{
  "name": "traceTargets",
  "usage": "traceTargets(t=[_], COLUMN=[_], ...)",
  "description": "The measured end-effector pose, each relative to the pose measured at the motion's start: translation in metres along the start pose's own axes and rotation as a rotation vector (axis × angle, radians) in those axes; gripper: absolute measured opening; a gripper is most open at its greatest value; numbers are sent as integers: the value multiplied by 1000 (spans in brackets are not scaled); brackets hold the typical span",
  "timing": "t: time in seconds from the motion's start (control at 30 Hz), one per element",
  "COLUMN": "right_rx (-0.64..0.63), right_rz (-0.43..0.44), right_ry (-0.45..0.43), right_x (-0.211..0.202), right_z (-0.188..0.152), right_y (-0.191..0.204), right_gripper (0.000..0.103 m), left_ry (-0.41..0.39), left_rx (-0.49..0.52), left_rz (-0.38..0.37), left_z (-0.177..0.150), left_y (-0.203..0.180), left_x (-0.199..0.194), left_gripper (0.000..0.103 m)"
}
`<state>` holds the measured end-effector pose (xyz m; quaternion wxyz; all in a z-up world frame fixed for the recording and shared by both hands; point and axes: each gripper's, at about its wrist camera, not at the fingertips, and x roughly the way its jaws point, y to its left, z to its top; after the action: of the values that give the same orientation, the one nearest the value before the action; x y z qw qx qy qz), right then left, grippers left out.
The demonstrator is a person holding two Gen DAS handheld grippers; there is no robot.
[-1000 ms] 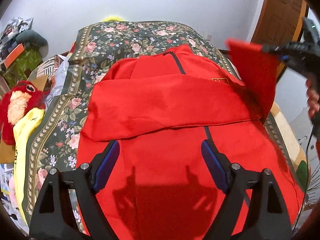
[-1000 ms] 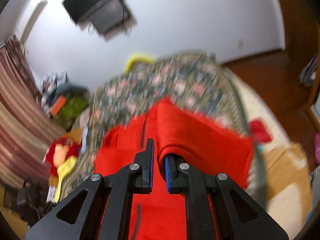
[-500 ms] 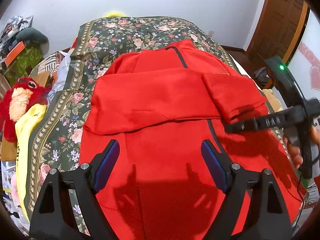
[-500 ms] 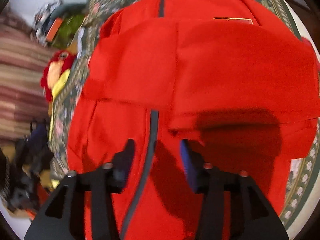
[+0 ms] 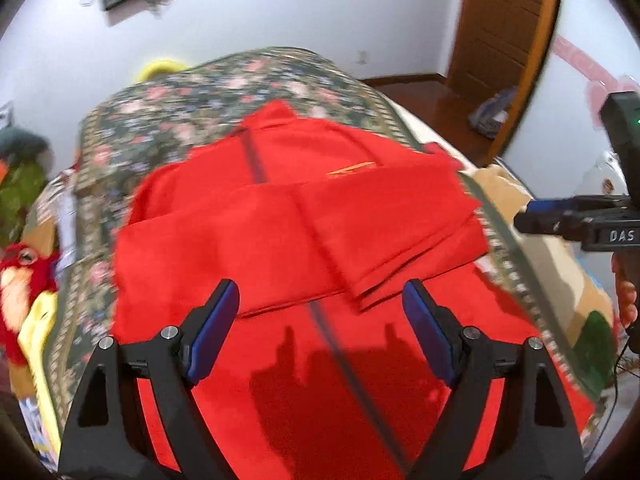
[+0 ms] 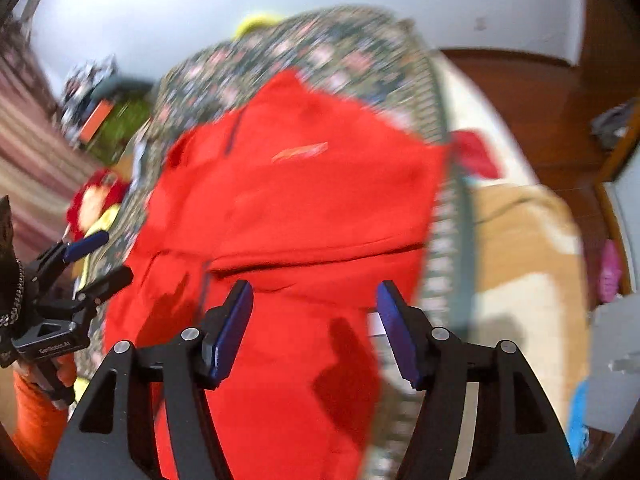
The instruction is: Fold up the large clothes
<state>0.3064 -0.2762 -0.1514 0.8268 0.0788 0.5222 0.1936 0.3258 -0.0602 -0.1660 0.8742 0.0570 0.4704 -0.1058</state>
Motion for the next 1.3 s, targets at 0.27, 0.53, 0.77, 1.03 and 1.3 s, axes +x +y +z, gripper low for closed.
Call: traceTargets(t=[0.27,0.53,0.77,1.03,1.3], right_rx=[89,177,166,140,118], right_rz=[-145,-120,-113,-93,-78], right_ry=[-135,-86,-56,-53,-69], right_x=[-32,-14,-4,-1,-1], right_z=[-16,-34,-45,-42,-32], right_y=[-53,-82,-88,-72,-46], right_gripper=[61,62,62,62,62], left_ry=[99,223,148,52,-134], left_rx=[135,176,172,49,-59], left_rz=[-60,-66,35,17,28], left_z=[36,42,55,75,93], left_y=[-80,-124,-127,-86,-9], left_x=[69,147,166,138,49], left_gripper=[83,83,57,2,1])
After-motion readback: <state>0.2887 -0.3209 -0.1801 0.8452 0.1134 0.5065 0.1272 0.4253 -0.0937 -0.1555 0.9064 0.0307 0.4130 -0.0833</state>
